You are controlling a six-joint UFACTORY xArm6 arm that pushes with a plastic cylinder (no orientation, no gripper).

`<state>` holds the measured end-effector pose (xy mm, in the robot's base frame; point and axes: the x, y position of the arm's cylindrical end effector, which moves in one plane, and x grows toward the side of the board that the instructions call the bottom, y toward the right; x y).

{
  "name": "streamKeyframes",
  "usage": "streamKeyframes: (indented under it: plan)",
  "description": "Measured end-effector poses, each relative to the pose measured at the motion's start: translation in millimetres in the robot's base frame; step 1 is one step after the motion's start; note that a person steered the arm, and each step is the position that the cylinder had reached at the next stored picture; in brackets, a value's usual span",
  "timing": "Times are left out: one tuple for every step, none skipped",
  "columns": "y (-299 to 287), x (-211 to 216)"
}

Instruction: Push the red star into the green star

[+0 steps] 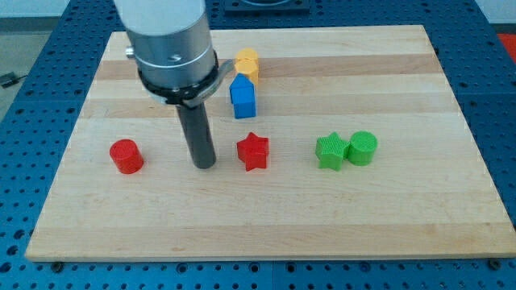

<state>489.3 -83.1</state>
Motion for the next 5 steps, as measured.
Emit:
streamKeyframes:
  plan:
    - [42.8,-0.3]
    - [75.8,-1.3]
    - [53.9,-1.3]
    - [17.3,-13.0]
    - [21.3,-26.8]
